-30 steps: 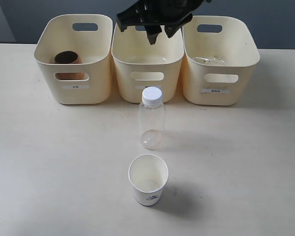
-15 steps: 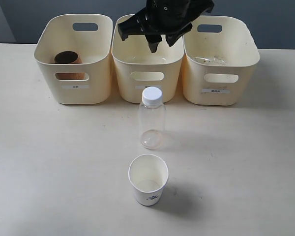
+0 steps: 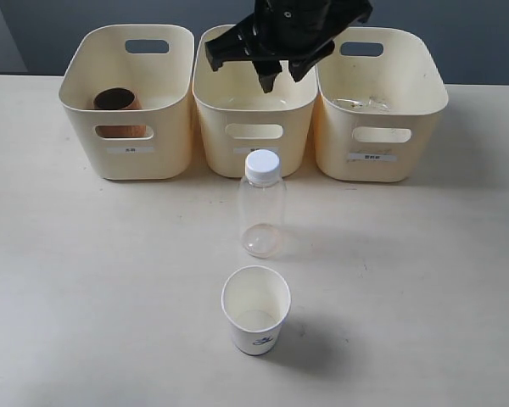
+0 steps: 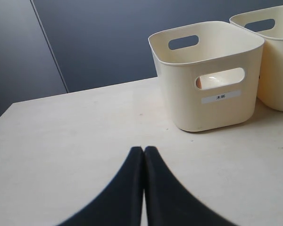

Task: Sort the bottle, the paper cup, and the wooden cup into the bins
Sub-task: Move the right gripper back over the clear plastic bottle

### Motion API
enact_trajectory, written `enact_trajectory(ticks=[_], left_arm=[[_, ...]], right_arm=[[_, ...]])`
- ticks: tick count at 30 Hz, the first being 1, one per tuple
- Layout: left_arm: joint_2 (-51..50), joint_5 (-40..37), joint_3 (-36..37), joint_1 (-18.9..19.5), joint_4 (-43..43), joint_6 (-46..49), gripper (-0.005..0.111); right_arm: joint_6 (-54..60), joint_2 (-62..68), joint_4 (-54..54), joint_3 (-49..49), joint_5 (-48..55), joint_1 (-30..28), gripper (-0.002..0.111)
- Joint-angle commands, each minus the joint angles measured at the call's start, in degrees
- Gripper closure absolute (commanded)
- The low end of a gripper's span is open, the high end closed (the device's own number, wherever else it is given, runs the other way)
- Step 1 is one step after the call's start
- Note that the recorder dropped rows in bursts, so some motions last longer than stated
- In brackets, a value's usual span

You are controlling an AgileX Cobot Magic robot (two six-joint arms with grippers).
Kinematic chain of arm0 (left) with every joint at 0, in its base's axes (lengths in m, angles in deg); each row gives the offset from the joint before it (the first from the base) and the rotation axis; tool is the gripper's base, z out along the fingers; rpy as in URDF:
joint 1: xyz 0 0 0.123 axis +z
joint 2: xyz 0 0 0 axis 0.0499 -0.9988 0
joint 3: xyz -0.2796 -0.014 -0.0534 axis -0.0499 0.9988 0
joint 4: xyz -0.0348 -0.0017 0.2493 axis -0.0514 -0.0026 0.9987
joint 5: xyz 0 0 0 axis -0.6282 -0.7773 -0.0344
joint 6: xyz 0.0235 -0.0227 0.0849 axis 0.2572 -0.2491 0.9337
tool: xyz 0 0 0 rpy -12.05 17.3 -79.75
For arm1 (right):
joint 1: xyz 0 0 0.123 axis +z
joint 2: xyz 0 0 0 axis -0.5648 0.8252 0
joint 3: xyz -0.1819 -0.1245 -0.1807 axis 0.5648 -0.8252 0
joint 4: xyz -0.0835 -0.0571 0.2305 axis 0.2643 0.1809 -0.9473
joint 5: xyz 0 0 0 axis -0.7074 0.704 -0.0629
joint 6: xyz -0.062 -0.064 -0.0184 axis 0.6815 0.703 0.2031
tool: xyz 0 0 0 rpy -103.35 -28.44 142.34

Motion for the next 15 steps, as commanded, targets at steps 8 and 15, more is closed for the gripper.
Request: enact_trajectory(ticks=[8, 15], left_arm=[[0.3, 0.0, 0.1, -0.2, -0.1, -0.1, 0.107], [0.3, 0.0, 0.1, -0.2, -0.1, -0.1, 0.107]], right_arm=[[-1.3, -9.3, 3.3, -18.1, -15.9, 3.4, 0.069], [-2.4, -18.6, 3.7, -35.8, -37.2, 4.9, 0.069]])
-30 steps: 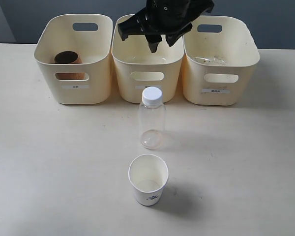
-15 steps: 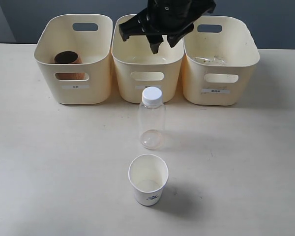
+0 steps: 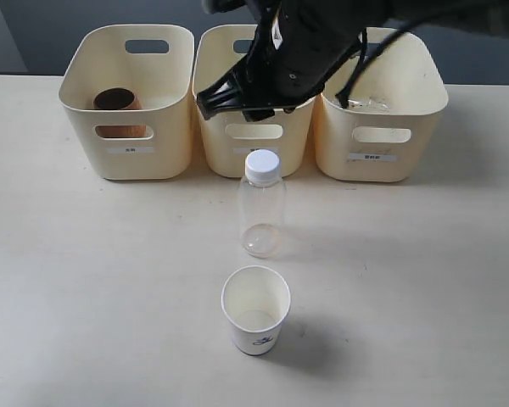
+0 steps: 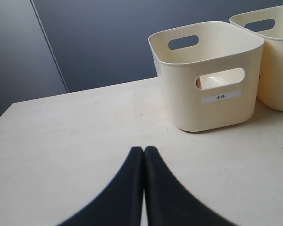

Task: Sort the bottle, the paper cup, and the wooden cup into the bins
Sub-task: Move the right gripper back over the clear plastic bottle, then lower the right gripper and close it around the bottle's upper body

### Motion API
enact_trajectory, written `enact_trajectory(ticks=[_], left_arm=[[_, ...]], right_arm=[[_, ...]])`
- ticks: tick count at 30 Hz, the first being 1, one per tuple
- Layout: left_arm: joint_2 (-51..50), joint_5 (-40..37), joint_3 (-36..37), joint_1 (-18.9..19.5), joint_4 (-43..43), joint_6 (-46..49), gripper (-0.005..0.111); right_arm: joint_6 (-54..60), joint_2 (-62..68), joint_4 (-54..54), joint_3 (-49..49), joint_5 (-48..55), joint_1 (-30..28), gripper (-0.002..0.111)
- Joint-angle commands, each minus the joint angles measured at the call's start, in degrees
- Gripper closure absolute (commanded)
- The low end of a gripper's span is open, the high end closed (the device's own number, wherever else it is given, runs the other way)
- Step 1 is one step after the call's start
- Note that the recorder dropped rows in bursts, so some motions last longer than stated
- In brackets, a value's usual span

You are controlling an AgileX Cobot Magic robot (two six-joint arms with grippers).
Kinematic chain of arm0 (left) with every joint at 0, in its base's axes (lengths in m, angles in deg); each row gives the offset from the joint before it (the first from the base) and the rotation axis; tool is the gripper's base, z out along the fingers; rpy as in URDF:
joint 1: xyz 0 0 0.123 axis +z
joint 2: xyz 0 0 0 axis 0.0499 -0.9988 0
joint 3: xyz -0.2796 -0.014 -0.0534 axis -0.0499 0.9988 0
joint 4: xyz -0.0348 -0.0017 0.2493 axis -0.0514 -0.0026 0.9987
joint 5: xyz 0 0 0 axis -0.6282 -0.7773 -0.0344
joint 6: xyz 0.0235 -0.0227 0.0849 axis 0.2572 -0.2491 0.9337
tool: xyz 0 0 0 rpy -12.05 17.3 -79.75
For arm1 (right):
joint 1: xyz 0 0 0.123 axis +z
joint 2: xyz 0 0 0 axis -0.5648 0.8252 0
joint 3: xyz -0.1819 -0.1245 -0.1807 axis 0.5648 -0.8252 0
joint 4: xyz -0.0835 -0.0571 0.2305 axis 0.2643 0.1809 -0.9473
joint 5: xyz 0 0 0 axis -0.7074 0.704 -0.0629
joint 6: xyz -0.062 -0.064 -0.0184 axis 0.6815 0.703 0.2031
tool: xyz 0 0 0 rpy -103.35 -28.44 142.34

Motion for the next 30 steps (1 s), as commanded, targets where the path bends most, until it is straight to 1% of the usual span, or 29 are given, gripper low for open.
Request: enact_trajectory(ticks=[1, 6, 9, 16, 20, 30], left_arm=[[0.3, 0.0, 0.1, -0.2, -0.1, -0.1, 0.107], [0.3, 0.0, 0.1, -0.2, -0.1, -0.1, 0.107], [0.3, 0.0, 0.1, -0.2, -0.1, -0.1, 0.107], [0.3, 0.0, 0.1, -0.2, -0.1, -0.1, 0.107], [0.3, 0.0, 0.1, -0.2, -0.1, -0.1, 0.107], [0.3, 0.0, 0.1, -0.2, -0.1, -0.1, 0.107]], right_arm=[[-0.5, -6.2, 1.0, -9.9, -13.3, 0.4, 0.069], [-0.5, -11.9, 0.3, -19.4, -23.9, 0.4, 0.069], [-0.5, -15.1, -2.6, -24.2, -30.7, 0.4, 0.069], [-0.5, -18.5, -2.9, -32.4, -43.0, 0.4, 0.069], [-0.5, -18.5, -2.9, -34.9, -46.7, 0.4, 0.069], [-0.5, -18.2, -2.8, -35.3, -46.8, 0.4, 0.069]])
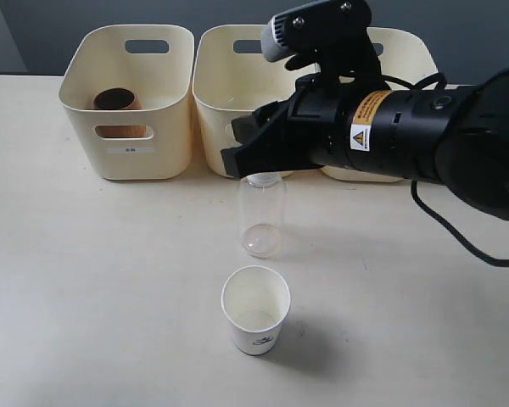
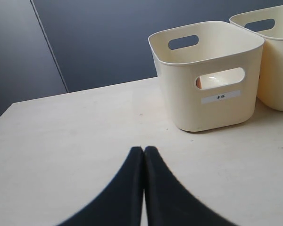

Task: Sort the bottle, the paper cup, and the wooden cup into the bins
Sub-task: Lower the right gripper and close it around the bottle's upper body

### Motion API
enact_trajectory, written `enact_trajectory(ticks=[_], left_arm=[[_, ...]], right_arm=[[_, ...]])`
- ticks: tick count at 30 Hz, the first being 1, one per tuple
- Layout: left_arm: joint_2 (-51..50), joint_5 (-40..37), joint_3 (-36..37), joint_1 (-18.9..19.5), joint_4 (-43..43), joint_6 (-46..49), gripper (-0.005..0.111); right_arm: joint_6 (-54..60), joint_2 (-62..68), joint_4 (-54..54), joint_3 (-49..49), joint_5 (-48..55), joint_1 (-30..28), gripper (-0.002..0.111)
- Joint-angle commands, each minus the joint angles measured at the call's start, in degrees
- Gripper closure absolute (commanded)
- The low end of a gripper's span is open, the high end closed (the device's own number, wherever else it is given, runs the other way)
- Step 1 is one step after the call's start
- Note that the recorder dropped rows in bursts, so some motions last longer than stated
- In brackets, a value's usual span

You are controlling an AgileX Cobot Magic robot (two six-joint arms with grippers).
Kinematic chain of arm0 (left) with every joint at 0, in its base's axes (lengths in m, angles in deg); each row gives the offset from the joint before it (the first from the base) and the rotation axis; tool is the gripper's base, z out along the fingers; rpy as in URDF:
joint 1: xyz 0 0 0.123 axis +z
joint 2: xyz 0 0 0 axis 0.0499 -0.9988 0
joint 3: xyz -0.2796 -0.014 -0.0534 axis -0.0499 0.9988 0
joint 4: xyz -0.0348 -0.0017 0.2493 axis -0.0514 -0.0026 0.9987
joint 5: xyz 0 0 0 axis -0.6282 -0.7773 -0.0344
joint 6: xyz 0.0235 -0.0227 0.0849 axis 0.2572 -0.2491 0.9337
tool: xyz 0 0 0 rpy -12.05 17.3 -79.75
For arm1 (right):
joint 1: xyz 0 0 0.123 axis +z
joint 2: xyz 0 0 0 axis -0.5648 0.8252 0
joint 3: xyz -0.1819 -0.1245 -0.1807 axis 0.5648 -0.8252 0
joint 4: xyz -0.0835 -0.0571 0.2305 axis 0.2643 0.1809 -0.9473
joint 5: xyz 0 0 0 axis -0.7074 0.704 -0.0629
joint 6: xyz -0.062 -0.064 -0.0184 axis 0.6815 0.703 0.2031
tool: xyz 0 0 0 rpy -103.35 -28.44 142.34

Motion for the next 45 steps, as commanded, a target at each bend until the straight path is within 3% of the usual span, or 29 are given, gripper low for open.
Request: enact_trajectory(ticks=[1, 14, 19, 21, 23, 25, 29, 31, 33, 45], left_arm=[[0.3, 0.0, 0.1, -0.2, -0.1, -0.1, 0.107], [0.3, 0.0, 0.1, -0.2, -0.1, -0.1, 0.107], [0.3, 0.0, 0.1, -0.2, -0.1, -0.1, 0.107], [0.3, 0.0, 0.1, -0.2, -0.1, -0.1, 0.107], [0.3, 0.0, 0.1, -0.2, -0.1, -0.1, 0.107], [0.3, 0.0, 0.1, -0.2, -0.1, -0.1, 0.107], [0.3, 0.0, 0.1, -0.2, -0.1, -0.1, 0.107], [0.3, 0.0, 0.1, -0.2, -0.1, -0.1, 0.107], [0.3, 0.0, 0.1, -0.2, -0.1, -0.1, 0.107], [0.3, 0.0, 0.1, -0.2, -0.1, -0.1, 0.107]], right_arm=[[0.0, 0.1, -0.1, -0.2, -0.8, 0.0, 0.069], [0.0, 1.2, -0.3, -0.2, 2.1, 0.0, 0.07], [0.0, 1.2, -0.4, -0.2, 2.1, 0.0, 0.103], [0.0, 1.2, -0.4, -0.2, 2.4, 0.0, 0.107], [0.0, 1.2, 0.2, -0.2, 2.8, 0.0, 0.099], [0.0, 1.2, 0.6, -0.2, 3.3, 0.0, 0.084], [0.0, 1.2, -0.6, -0.2, 3.5, 0.0, 0.035], [0.0, 1.2, -2.9, -0.2, 3.5, 0.0, 0.019], [0.0, 1.4, -4.6, -0.2, 3.5, 0.0, 0.015], [0.0, 5.5, -4.6, -0.2, 0.1, 0.0, 0.015]])
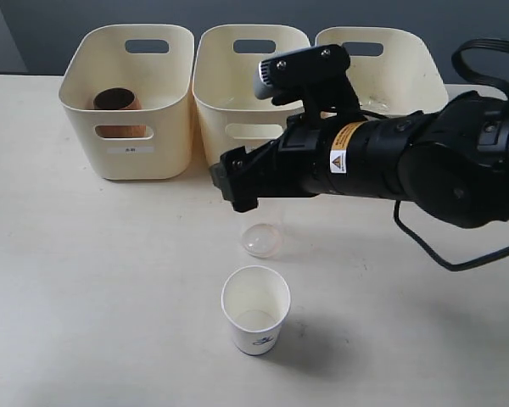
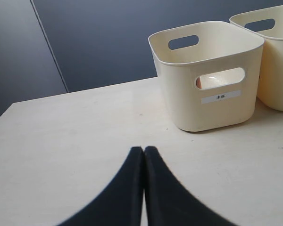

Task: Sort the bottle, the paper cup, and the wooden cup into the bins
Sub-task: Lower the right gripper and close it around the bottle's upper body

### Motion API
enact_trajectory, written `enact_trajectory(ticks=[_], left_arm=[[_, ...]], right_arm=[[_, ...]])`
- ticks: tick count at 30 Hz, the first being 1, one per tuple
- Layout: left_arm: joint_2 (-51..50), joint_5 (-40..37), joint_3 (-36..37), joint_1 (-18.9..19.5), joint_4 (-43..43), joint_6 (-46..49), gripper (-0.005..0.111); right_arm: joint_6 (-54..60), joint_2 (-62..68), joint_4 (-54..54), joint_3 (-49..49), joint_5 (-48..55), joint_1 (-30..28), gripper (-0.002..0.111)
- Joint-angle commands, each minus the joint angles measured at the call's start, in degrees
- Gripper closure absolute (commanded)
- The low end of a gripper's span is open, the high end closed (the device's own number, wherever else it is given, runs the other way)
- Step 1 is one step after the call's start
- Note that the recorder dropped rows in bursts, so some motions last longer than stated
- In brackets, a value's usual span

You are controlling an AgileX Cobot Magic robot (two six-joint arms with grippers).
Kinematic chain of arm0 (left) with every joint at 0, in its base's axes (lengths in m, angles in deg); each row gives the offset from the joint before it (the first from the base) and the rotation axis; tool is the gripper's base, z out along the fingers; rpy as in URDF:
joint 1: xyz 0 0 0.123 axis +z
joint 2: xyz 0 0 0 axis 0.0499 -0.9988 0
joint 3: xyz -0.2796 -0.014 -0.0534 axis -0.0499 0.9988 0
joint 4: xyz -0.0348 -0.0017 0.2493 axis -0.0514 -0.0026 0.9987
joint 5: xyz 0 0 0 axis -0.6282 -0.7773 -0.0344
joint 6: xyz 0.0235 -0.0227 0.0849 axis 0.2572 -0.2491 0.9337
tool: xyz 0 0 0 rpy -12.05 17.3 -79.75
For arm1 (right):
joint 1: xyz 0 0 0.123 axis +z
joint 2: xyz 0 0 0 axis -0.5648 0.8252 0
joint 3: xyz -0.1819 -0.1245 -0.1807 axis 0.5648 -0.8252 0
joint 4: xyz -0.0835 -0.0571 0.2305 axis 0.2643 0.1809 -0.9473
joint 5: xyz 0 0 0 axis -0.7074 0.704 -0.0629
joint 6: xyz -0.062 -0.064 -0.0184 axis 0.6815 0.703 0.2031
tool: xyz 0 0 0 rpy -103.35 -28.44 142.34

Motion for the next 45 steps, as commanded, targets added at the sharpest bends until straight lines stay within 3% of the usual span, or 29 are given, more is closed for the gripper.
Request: enact_trajectory(ticks=[1, 45], left_arm=[[0.3, 0.0, 0.1, -0.2, -0.1, -0.1, 0.107], [0.3, 0.0, 0.1, -0.2, -0.1, -0.1, 0.107]], right_arm=[[0.0, -0.1, -0.1, -0.2, -2.8, 0.0, 0.015], [0.0, 7.6, -1.3, -0.2, -10.9, -2.9, 0.015]])
